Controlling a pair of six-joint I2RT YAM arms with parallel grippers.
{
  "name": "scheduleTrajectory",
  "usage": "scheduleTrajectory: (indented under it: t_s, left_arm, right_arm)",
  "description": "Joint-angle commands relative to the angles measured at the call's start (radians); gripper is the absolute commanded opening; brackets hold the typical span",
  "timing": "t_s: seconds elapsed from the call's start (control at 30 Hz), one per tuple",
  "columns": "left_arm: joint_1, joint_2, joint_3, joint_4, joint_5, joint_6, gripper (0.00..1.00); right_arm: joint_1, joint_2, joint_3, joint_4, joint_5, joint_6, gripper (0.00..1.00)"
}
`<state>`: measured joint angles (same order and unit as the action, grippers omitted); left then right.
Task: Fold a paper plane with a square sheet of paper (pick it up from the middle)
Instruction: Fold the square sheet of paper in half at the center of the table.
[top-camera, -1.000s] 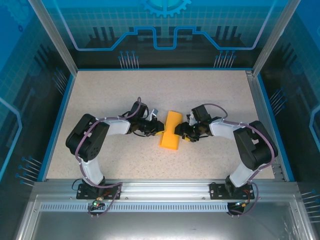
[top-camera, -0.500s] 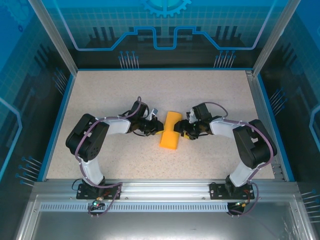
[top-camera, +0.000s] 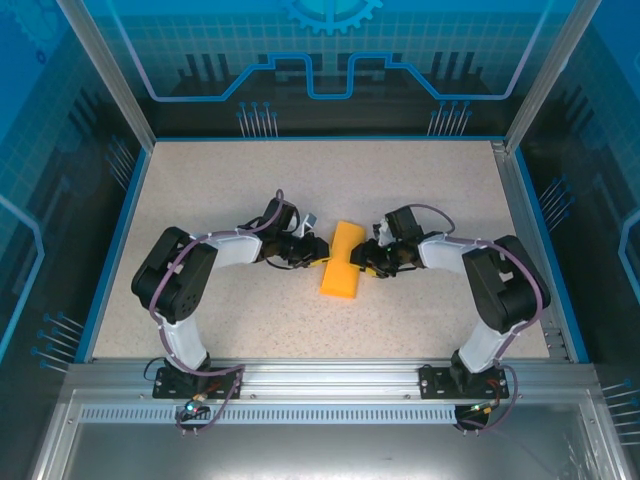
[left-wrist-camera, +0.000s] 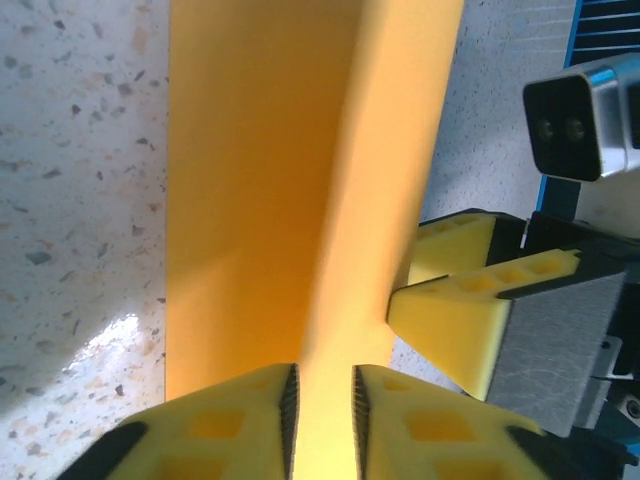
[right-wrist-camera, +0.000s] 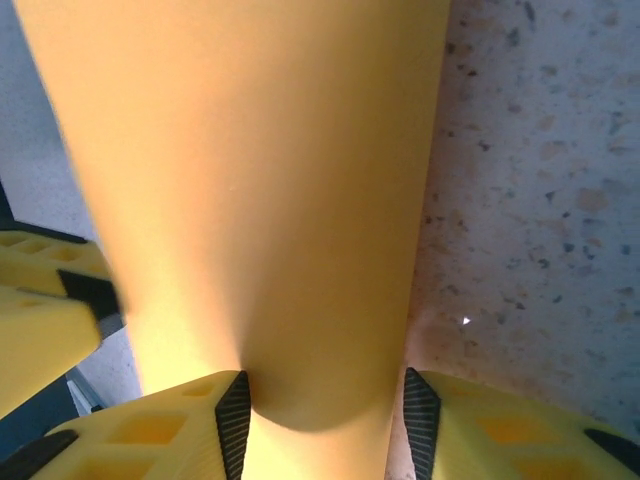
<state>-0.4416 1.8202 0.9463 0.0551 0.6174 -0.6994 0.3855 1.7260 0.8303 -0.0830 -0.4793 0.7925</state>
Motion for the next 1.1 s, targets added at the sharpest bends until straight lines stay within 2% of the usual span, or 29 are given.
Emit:
scheduleTrajectory:
  t_s: [0.0, 0.07, 0.13, 0.33, 0.57, 0.7, 0.87, 1.07]
  left_arm:
    - [-0.005, -0.050, -0.005, -0.051, -0.047, 0.022, 0.37]
    - [-0.005, -0.093, -0.020, -0.079, -0.106, 0.028, 0.40]
    - [-0.005, -0.130, -0.034, -0.098, -0.159, 0.022, 0.48]
    - [-0.002, -0.176, -0.051, -0.144, -0.235, 0.015, 0.51]
    - [0.014, -0.176, -0.063, -0.142, -0.226, 0.006, 0.52]
    - [0.012, -0.174, -0.061, -0.135, -0.219, 0.003, 0.52]
    - [0.013, -0.176, -0.063, -0.120, -0.196, 0.003, 0.52]
    - [0.013, -0.161, -0.054, -0.069, -0.117, 0.002, 0.49]
  right_arm:
    - [-0.004, 0.043, 0.074, -0.072, -0.003, -0.079, 0.47]
    - [-0.003, 0.059, 0.100, -0.106, 0.003, -0.115, 0.47]
    - [-0.004, 0.077, 0.134, -0.147, 0.014, -0.144, 0.47]
    - [0.001, 0.131, 0.205, -0.213, 0.013, -0.208, 0.47]
    - [0.013, 0.157, 0.263, -0.320, 0.016, -0.324, 0.47]
    - [0.015, 0.176, 0.297, -0.364, -0.023, -0.382, 0.48]
    - [0.018, 0.189, 0.323, -0.409, 0.017, -0.386, 0.50]
    - [0.038, 0.223, 0.361, -0.453, 0.061, -0.392, 0.50]
